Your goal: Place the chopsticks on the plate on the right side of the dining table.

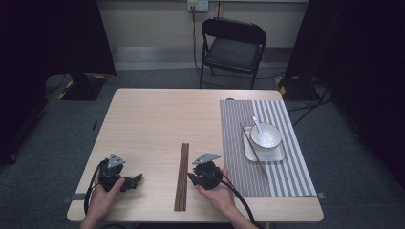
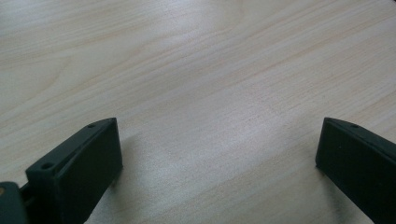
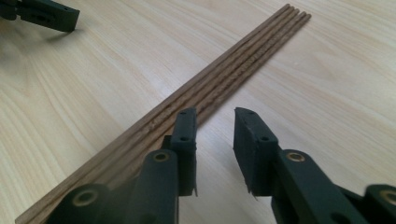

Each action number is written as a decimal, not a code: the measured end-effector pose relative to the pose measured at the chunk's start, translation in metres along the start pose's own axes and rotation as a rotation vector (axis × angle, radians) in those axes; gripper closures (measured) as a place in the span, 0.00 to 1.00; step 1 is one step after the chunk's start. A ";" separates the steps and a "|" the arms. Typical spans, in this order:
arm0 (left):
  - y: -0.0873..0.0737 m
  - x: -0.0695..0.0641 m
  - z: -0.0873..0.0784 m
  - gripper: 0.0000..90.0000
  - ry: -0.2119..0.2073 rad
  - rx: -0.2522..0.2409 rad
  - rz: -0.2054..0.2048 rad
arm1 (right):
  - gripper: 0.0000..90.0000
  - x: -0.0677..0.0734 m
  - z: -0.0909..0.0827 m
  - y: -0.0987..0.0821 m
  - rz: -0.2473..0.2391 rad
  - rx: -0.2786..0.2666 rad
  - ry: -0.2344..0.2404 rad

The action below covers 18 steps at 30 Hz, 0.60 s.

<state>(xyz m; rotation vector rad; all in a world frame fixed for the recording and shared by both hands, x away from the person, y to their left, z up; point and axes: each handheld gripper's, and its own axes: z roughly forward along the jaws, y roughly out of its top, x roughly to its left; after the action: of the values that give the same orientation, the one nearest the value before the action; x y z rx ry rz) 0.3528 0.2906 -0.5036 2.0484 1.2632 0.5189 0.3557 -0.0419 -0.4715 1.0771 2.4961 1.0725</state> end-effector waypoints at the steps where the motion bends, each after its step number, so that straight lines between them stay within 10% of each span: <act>1: 0.000 0.000 0.000 0.00 0.000 0.000 0.000 | 0.77 0.001 0.002 0.000 -0.001 -0.001 0.001; 18: 0.000 0.000 0.000 0.00 0.000 0.000 0.000 | 0.70 0.008 0.017 -0.004 -0.002 -0.008 0.009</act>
<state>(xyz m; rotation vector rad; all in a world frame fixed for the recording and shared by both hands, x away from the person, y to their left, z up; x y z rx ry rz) 0.3529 0.2907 -0.5037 2.0485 1.2624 0.5187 0.3556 -0.0290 -0.4851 1.0696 2.4971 1.0891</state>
